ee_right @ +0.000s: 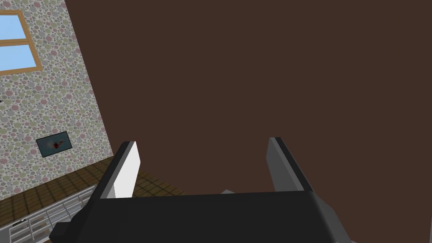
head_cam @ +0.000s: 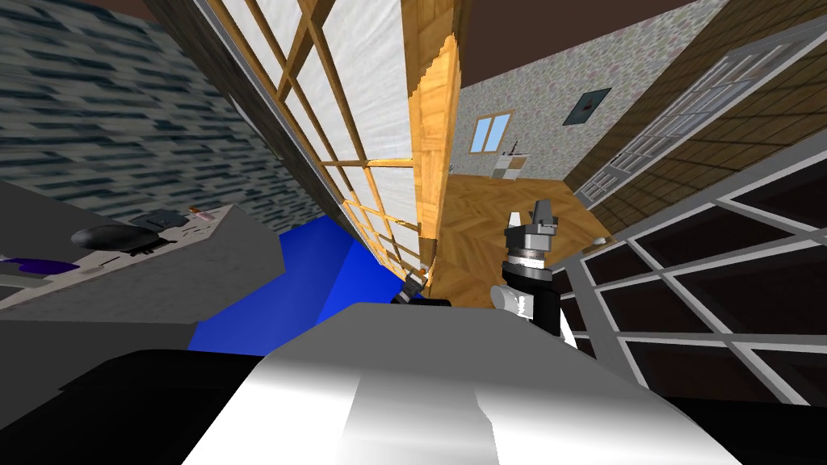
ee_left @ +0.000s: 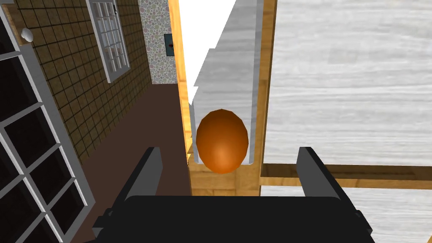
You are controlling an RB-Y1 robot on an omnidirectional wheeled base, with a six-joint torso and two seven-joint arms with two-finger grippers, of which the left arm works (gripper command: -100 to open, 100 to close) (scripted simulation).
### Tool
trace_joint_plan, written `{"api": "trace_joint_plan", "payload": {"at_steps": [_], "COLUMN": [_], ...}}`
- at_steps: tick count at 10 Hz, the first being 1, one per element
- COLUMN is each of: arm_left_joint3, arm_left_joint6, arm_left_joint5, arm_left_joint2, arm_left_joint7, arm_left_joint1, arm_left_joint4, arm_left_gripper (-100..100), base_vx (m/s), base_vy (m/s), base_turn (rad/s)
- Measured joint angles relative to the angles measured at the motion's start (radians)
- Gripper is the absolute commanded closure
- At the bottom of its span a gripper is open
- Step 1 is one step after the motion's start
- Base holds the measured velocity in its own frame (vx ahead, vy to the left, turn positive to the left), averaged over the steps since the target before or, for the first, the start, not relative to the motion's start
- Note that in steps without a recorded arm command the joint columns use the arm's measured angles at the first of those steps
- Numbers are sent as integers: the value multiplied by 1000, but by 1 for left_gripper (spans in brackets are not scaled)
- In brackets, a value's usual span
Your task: Push the door open
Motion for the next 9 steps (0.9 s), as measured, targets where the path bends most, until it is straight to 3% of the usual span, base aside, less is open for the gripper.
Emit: {"api": "trace_joint_plan", "payload": {"at_steps": [5, 6, 7, 8, 9], "arm_left_joint3": [0, 0, -1, 12, 20], "arm_left_joint6": [-1, -1, 6, -5, -14], "arm_left_joint5": [0, 0, 0, 9, 16], "arm_left_joint2": [2, 2, 21, 28, 11], "arm_left_joint7": [-1, -1, 4, -3, -12], "arm_left_joint1": [0, 0, 9, 12, 21], "arm_left_joint4": [1, 1, -18, -8, -10], "arm_left_gripper": [100, -100, -100, -100, -100], "base_vx": [-16, -55, -171, -230, -99], "base_vy": [13, -5, -1, -18, -13], "base_turn": [-2, 72, 173, 174, 27]}}
